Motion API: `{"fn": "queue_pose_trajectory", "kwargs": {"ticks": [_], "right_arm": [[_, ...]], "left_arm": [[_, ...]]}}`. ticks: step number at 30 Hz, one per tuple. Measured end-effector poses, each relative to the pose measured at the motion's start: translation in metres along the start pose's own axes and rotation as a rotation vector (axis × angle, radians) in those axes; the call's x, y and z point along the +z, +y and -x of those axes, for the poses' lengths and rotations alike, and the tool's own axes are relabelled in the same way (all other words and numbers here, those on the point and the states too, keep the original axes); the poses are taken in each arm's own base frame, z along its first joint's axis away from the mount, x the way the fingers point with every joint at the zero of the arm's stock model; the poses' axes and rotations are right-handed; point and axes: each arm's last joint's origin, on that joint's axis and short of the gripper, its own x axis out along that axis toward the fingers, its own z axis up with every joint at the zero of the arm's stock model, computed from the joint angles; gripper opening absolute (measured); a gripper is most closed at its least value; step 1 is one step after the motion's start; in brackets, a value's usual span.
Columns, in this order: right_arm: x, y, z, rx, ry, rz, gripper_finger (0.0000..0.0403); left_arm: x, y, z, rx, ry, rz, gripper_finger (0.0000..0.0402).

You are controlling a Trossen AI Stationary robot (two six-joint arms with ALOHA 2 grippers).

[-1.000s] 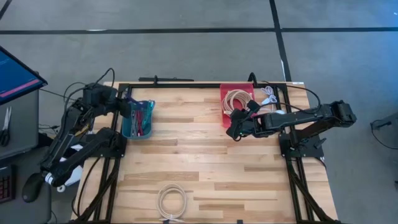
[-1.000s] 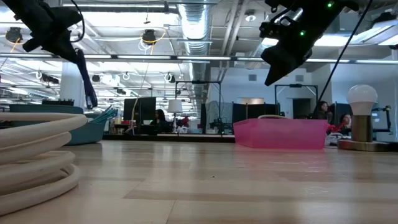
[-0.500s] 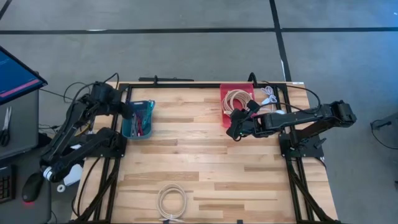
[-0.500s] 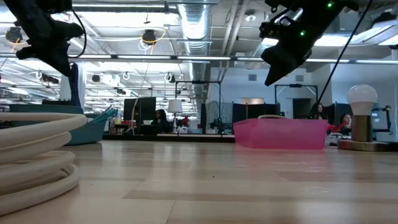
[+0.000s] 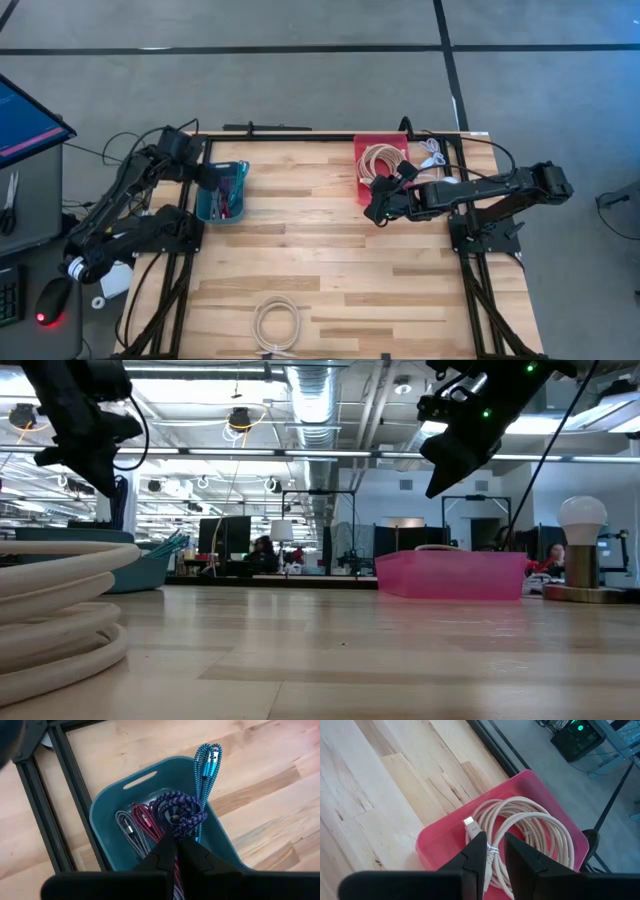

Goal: Pick & Place USB Port
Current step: Put the violet charger cable in the blue bin

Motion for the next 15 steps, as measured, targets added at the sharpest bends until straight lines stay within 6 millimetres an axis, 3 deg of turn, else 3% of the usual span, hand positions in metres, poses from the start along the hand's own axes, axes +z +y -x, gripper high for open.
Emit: {"fn": "queue_pose_trajectory", "kwargs": {"ticks": [8, 15], "right_arm": [[0.0000, 0.0001, 0.0001, 0.001, 0.000, 0.000, 0.0059], [0.0000, 0.0001, 0.0001, 0.000, 0.000, 0.027, 0.0059]], "left_arm": [[0.0005, 0.0002, -0.0009, 0.007, 0.005, 0.000, 0.0021], [0.0005, 0.0002, -0.0009, 0.008, 0.005, 0.000, 0.0080]]}}
